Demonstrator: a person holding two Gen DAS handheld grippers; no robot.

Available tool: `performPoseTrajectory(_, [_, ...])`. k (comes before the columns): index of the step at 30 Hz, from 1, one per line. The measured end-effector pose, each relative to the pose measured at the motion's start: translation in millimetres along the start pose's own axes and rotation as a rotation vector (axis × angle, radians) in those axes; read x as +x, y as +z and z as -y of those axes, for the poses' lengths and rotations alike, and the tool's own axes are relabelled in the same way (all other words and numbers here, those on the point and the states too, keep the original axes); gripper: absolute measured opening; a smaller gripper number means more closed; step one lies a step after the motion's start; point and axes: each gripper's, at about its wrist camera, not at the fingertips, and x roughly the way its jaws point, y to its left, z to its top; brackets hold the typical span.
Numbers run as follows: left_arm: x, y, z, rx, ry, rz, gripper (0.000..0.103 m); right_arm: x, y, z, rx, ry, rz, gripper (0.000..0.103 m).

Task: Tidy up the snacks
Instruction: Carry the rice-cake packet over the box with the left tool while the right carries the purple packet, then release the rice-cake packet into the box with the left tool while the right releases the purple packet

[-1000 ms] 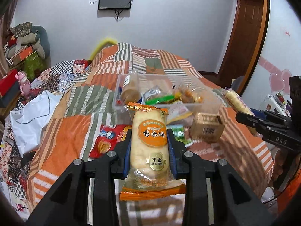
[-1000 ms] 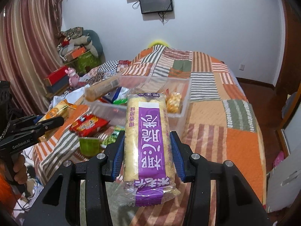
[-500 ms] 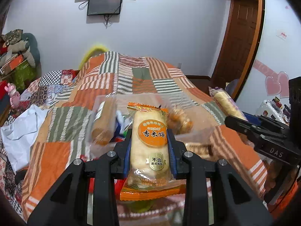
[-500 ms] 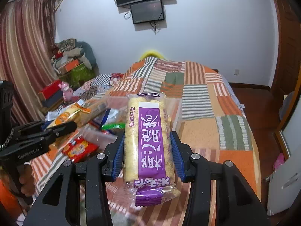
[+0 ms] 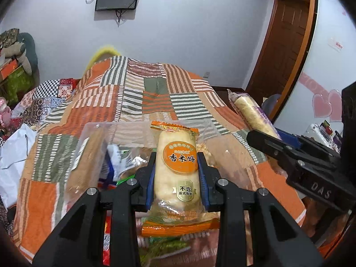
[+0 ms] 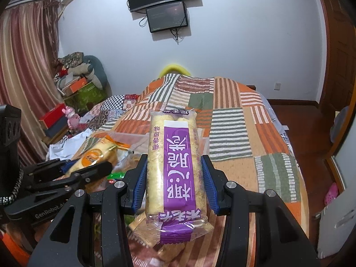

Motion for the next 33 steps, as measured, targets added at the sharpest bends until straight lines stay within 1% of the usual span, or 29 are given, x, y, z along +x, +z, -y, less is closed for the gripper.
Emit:
performPoseTrajectory(7, [25.7, 12.6, 5.2, -0.001, 0.021, -0.020, 0.032, 10.5, 6.8, 3.9, -0.001, -0.009, -0.009, 0.043])
performPoseTrajectory(12, [48.9, 17.8, 2.2, -0.011, 0.037, -0.063, 0.032, 23.7, 8.0, 6.4, 0.002, -0.007, -0.034, 0.043])
performPoseTrajectory(16, [64.6, 19.3, -1.4, -0.025, 0.033, -0.106, 0.032, 36.1, 8.1, 9.2, 0.009, -0.008, -0.066, 0.043])
performPoseTrajectory(20, [79.4, 20.2, -7.7, -0.034, 0.047, -0.143, 0.032, 47.0, 10.0, 9.7, 0.015, -0.004, -0.099, 0.043])
performPoseTrajectory(24, [87.7, 20.0, -12.1, -0.052, 0.048, -0.171, 0.032, 57.0, 8.4, 9.4, 0.016, -0.002, -0.130, 0.043])
performPoseTrajectory(27, [90.3, 20.1, -17.4, -0.083, 0.018, -0.186, 0.032, 62.1, 9.0, 13.1, 0.032, 0.005, -0.145, 0.043])
performPoseTrajectory(30, [90.8, 20.1, -17.6, -0.080, 0.033, -0.187, 0.032, 67.2, 7.9, 15.3, 0.049, 0.022, -0.165, 0.043])
performPoseTrajectory(33, [90.9, 20.7, -19.2, -0.087, 0.044, -0.183, 0.032, 69.1, 6.4, 12.7, 0.035, 0.012, -0.178, 0.043])
